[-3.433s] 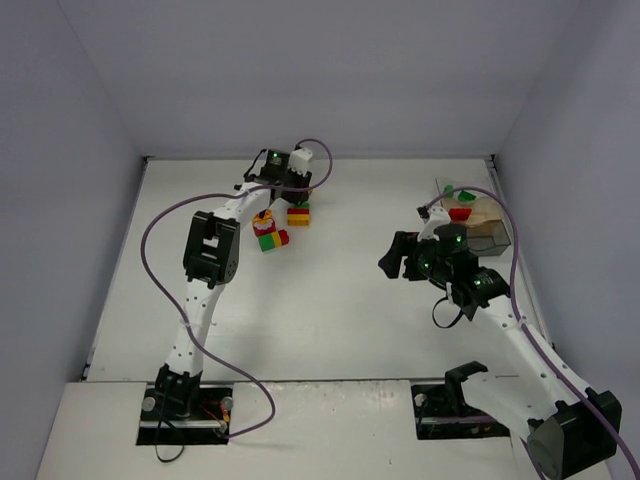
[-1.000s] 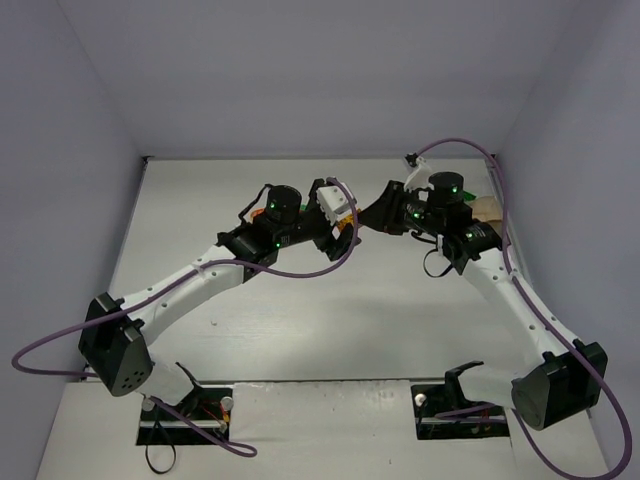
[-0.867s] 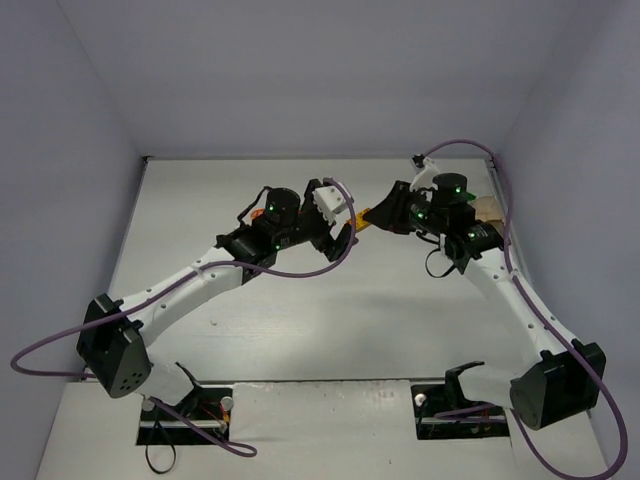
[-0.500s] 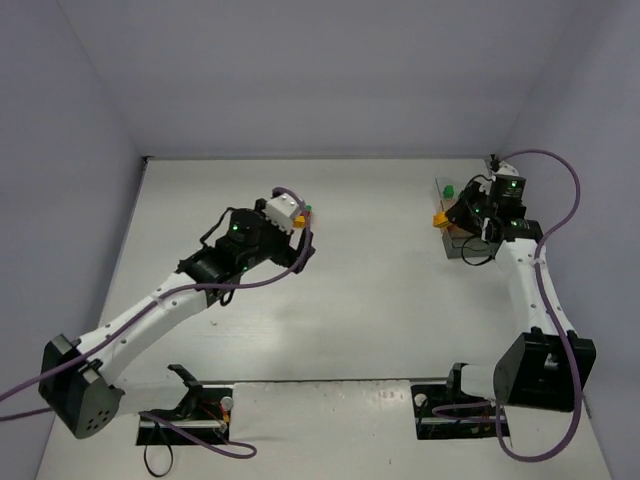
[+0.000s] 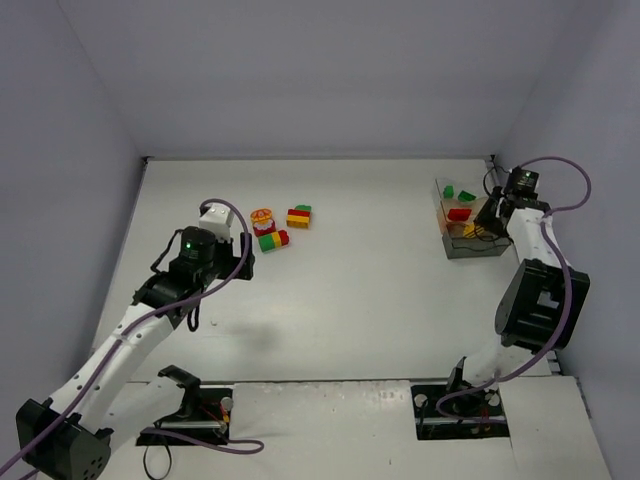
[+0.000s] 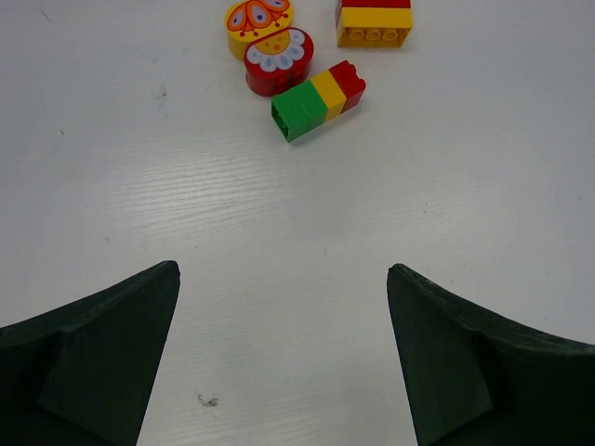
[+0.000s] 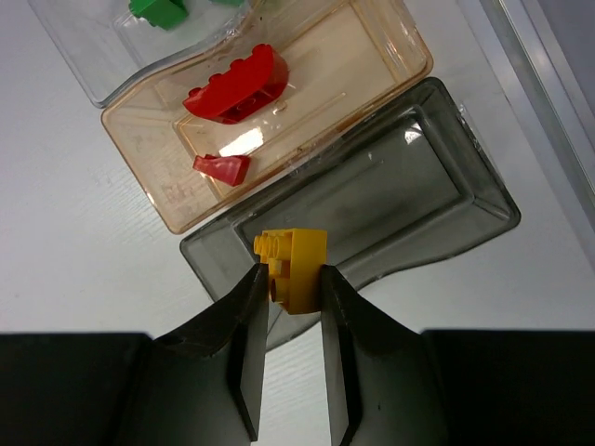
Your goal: Sort the legos into containers by color
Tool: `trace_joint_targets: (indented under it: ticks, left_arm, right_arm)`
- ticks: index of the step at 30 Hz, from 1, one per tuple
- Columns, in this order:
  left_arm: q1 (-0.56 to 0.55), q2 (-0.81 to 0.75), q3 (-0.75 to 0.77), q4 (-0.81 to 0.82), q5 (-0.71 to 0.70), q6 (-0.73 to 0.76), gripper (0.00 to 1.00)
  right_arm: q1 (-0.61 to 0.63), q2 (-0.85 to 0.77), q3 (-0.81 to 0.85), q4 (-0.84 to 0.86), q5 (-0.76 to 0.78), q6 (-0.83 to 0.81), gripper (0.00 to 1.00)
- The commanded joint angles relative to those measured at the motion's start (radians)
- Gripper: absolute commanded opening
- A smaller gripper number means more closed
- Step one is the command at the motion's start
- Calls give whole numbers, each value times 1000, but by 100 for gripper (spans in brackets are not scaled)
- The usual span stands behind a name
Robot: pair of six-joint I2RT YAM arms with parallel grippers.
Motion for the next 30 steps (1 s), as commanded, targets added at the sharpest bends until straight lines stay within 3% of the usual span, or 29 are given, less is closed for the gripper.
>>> trace_joint_targets:
  ticks: [1,5,8,12,16,23,26,30]
  left_arm:
    - [5,-8,21,7,-79,-31,86]
    - [5,-3,11,25,-64,-37,86]
    - [5,14,17,27,-55,-34,86]
    - [5,34,18,31,-28,-36,86]
    - [7,54,12,50,-10,-48,86]
    - [5,170,81,68,-21,-89,86]
    - [7,294,162,44,-97,-96,86]
    - [8,439,262,36,-90,-131,86]
  right_arm:
    - [-4,30,59,48,15,-26,0]
    - [-22,105,65,53,-4,-26,8]
    - [-32,117,62,58,13,-24,20]
    - [-36,120,78,58,24,-38,49]
    - [-38,85,81,50,19,-26,59]
    - [-1,-73,64,44,-51,2,62]
    - [51,-181,26,47,-87,11,63]
    - [126,-287,-45,51,-100,17,64]
